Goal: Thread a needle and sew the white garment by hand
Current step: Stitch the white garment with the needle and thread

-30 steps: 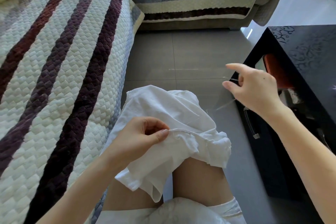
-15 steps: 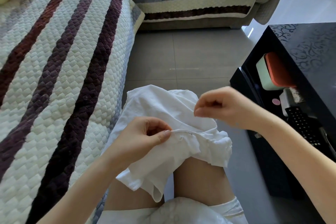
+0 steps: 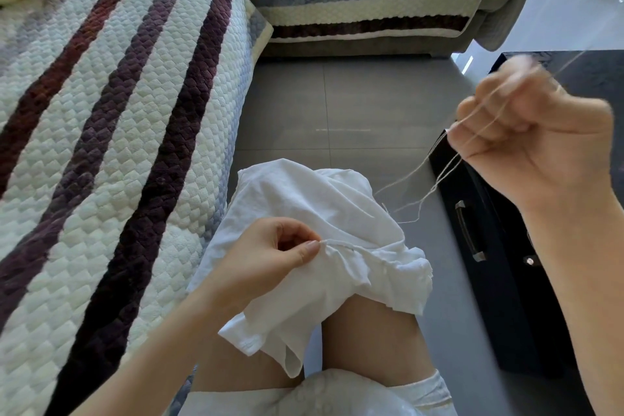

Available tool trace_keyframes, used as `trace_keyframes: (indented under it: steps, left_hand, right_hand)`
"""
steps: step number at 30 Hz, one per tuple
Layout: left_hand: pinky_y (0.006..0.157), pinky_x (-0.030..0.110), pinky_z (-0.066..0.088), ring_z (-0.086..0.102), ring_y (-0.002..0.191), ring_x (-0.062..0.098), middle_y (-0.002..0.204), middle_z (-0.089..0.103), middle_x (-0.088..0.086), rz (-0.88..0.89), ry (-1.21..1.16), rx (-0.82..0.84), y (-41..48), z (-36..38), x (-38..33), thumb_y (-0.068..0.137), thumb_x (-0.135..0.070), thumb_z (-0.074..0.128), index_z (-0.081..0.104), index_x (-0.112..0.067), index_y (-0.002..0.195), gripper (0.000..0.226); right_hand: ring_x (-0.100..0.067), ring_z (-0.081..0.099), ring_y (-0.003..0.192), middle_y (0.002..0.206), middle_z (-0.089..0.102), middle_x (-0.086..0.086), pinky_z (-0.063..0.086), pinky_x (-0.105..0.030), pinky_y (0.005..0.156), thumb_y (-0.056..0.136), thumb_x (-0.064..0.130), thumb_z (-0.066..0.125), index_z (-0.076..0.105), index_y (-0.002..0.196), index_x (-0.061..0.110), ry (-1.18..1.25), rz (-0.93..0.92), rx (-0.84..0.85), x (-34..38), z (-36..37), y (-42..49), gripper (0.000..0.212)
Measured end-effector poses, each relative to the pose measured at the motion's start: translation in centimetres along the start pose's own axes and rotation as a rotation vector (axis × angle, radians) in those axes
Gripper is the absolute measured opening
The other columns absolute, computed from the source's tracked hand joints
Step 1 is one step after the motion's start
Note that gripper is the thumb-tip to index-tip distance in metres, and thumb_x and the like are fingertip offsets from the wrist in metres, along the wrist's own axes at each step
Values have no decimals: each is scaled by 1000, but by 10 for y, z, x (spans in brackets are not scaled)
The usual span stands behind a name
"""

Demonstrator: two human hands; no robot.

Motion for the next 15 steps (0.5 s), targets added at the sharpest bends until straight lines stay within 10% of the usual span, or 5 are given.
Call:
trace_keyframes:
  steps: [3, 7, 10, 15]
  left_hand:
    - [68, 13, 48, 62, 71, 3, 73, 70, -4, -5, -72, 52, -2, -2, 0, 88, -6, 62, 72, -11, 82, 12]
    - [70, 14, 49, 64, 74, 4, 77, 71, -3, -8, -157, 105, -3, -5, 0, 84, -14, 65, 72, -13, 83, 7]
    - [68, 13, 49, 64, 74, 3, 77, 72, -4, -11, -195, 128, -4, -5, -2, 88, -8, 63, 73, -15, 81, 14]
    - [64, 14, 49, 65, 72, 3, 76, 72, -4, 2, -231, 166, -7, -1, -7, 86, -7, 63, 76, -20, 75, 21]
  right_hand:
    - [-2, 49, 50, 54, 59, 10, 38, -11, 51, 66, 16, 78, 73, 66, 22, -641, 112, 130, -4, 6, -14, 7]
    - [-14, 30, 43, 47, 39, -4, 24, -22, 44, 68, 62, 71, 70, 60, 26, -1054, 352, 466, -16, 15, -31, 36]
    - [-12, 27, 42, 44, 31, 3, 22, -14, 44, 66, 68, 68, 66, 58, 27, -1350, 269, 233, -23, 16, -34, 42]
    - [-11, 31, 43, 44, 33, 9, 33, -13, 51, 78, 28, 62, 67, 108, 25, -1374, 128, -43, -53, 25, -34, 30]
Point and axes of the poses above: each hand's wrist, its own y-axis towards the middle knuckle, its own z-axis out of the palm, x = y × z, the point moved 1 cm from there along y, towards the middle knuckle
